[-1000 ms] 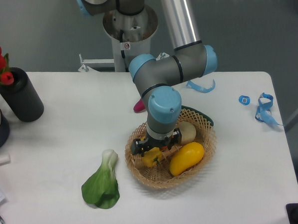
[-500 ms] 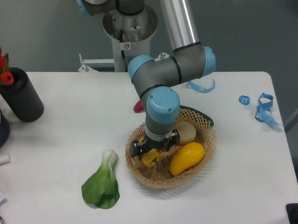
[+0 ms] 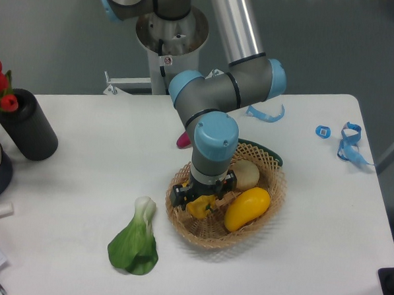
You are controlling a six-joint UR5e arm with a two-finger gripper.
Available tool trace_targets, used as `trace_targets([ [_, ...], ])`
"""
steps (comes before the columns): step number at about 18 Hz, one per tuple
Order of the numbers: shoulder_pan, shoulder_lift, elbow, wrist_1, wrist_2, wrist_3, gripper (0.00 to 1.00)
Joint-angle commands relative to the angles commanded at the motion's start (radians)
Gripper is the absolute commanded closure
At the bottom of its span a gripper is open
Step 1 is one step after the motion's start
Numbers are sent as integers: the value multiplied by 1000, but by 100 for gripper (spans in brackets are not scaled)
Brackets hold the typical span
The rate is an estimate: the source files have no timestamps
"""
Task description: Pick up the yellow pepper from the basket
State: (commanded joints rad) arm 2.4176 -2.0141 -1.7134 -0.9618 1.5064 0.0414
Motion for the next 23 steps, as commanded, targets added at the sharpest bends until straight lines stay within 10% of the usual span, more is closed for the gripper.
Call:
trace_targets([
  [7, -2, -15, -2, 2, 9, -2, 8],
  [14, 0, -8, 6, 9, -2, 8, 73],
  [23, 70, 28, 89, 0, -64, 15, 77],
])
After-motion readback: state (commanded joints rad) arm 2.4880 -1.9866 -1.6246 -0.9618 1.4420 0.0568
